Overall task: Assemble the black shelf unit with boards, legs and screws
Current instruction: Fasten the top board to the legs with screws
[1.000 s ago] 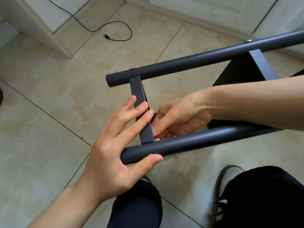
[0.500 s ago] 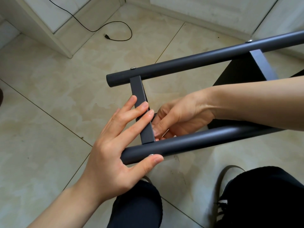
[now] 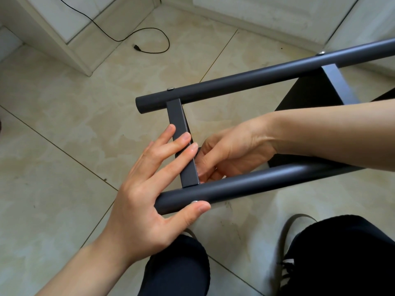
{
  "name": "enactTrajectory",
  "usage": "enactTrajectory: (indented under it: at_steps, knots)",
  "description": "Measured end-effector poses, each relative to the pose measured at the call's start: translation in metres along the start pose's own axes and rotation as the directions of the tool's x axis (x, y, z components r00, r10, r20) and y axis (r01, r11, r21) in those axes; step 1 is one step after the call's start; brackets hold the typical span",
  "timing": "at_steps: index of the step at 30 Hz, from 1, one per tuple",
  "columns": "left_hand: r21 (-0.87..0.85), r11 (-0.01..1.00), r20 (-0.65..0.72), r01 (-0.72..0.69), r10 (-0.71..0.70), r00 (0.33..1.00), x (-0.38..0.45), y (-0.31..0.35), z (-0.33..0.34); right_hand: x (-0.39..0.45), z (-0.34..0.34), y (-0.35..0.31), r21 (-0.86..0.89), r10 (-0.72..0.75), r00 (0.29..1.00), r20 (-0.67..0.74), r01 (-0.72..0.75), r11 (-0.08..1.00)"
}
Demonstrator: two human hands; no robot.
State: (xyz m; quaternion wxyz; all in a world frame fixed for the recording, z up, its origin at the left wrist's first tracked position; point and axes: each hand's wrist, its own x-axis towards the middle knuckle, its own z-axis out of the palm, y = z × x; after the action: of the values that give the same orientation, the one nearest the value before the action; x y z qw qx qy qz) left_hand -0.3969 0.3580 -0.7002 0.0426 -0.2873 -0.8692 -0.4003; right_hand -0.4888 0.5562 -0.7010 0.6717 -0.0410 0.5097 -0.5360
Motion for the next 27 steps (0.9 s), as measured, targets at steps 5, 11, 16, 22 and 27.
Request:
enactTrajectory:
  at_steps: [5,11,16,22,27]
  knots:
    - [-0.001,1.000,-0.005,0.000,0.000,1.000,-0.001,0.000,0.000,0.001,0.004,0.000,0.020,-0.003,1.000,-0.018,0.004,1.000]
    - [-0.001,1.000,-0.003,0.004,-0.004,1.000,0.000,0.001,0.001,0.000,0.005,-0.001,-0.002,-0.002,1.000,-0.026,0.002,1.000]
    - [-0.002,1.000,-0.005,-0.001,0.001,1.000,0.000,0.001,0.000,-0.006,0.003,-0.003,0.046,-0.021,0.999,-0.042,0.023,0.999]
    - [0.003,1.000,-0.004,0.000,0.000,1.000,0.000,0.001,0.001,-0.012,0.000,-0.006,-0.072,-0.134,0.983,-0.126,0.126,0.989]
    - [0.002,1.000,-0.004,-0.005,0.005,1.000,0.000,0.000,0.001,-0.012,-0.001,-0.006,-0.106,-0.188,0.972,-0.142,0.174,0.979]
